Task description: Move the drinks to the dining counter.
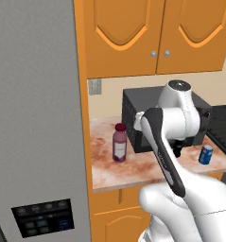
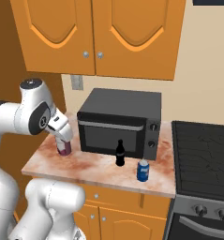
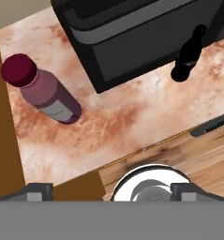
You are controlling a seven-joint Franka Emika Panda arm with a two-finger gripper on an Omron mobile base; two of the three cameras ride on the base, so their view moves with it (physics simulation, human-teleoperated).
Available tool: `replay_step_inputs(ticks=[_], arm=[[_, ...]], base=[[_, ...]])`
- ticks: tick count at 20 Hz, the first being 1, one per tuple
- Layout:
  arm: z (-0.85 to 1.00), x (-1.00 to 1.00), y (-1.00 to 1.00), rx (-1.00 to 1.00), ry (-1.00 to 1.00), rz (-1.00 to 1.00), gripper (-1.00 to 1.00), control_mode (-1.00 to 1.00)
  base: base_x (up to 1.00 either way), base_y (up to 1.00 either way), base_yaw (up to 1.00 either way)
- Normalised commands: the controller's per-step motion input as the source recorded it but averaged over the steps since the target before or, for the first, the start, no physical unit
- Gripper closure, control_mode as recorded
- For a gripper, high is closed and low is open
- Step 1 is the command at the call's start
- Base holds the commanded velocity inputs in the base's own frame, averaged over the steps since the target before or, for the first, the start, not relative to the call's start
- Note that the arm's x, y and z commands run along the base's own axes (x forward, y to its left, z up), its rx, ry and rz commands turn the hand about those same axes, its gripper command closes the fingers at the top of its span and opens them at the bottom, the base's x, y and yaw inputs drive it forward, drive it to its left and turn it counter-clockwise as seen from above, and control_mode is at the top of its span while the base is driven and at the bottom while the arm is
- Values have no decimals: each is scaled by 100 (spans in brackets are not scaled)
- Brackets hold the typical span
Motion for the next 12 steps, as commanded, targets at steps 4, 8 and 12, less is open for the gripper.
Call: replay_step_inputs(ticks=[4, 8, 12], arm=[[0, 42, 0, 0, 2, 5, -100, -100], [-4, 38, 8, 0, 3, 10, -100, -100], [-12, 31, 25, 0, 3, 9, -100, -100]], base=[[0, 0, 0], [0, 0, 0], [0, 0, 0]])
